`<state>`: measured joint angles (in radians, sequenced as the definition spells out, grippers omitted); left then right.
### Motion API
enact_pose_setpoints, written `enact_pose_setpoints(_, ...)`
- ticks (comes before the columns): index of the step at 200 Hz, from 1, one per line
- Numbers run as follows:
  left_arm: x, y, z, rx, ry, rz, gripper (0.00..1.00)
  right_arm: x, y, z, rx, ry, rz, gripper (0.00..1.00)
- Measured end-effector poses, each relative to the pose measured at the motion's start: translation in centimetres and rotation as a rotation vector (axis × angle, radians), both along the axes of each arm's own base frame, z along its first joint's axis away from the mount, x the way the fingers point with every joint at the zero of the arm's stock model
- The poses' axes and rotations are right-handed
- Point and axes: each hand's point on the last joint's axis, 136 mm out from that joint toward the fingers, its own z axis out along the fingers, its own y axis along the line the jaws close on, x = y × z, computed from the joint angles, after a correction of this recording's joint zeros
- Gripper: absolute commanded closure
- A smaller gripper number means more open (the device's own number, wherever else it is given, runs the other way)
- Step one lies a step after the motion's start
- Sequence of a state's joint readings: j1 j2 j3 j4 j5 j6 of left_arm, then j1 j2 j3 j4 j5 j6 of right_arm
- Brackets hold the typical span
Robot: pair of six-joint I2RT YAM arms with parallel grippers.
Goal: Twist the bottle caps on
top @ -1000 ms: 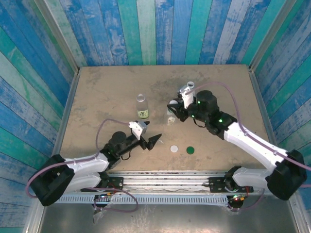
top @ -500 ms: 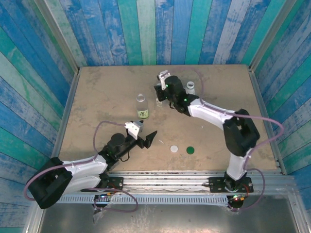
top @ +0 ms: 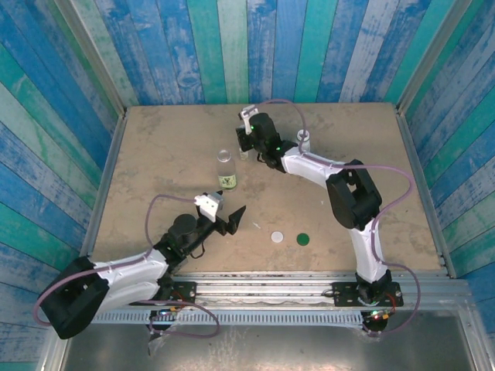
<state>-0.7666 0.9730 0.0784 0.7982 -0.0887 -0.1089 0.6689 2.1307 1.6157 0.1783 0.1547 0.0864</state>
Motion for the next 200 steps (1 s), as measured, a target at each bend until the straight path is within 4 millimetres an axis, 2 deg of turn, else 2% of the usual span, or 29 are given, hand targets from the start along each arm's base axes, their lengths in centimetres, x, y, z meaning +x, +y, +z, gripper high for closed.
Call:
enact_pose_setpoints(28, 0.1, 0.4, -0.2, 0.011, 0.009, 0.014, 0.06, -0.1, 0.0, -0.1, -0.033, 0.001, 0.013, 0.31)
enact_pose_setpoints(60, 0.5, 1.3, 0.3, 0.0, -0.001, 0.046, 0.06, -0.4, -0.3, 1.2, -0.057, -0.013, 0.025, 0.23)
enact_pose_setpoints(102, 1.0, 3.0, 0.6, -0.009, -0.011, 0.097, 0.06, -2.8, -1.0, 6.3, -0.027, -0.072, 0.057, 0.14)
enact_pose_setpoints(122, 1.0, 3.5, 1.1, -0.018, -0.023, 0.109, 0.06, -4.8, -0.1, 8.7, 0.002, -0.098, 0.113, 0.12)
enact_pose_setpoints(139, 1.0, 3.5, 1.1, -0.018, -0.024, 0.111, 0.06, -6.6, 1.2, 10.0, 0.024, -0.106, 0.173, 0.11)
enact_pose_setpoints(162, 1.0, 3.5, 0.8, -0.01, -0.019, 0.111, 0.06, -8.6, 3.0, 10.0, 0.028, -0.092, 0.239, 0.1)
enact_pose_setpoints(200, 1.0, 3.3, 0.4, 0.002, -0.009, 0.1, 0.06, -11.2, 4.9, 8.1, -0.002, -0.034, 0.313, 0.09)
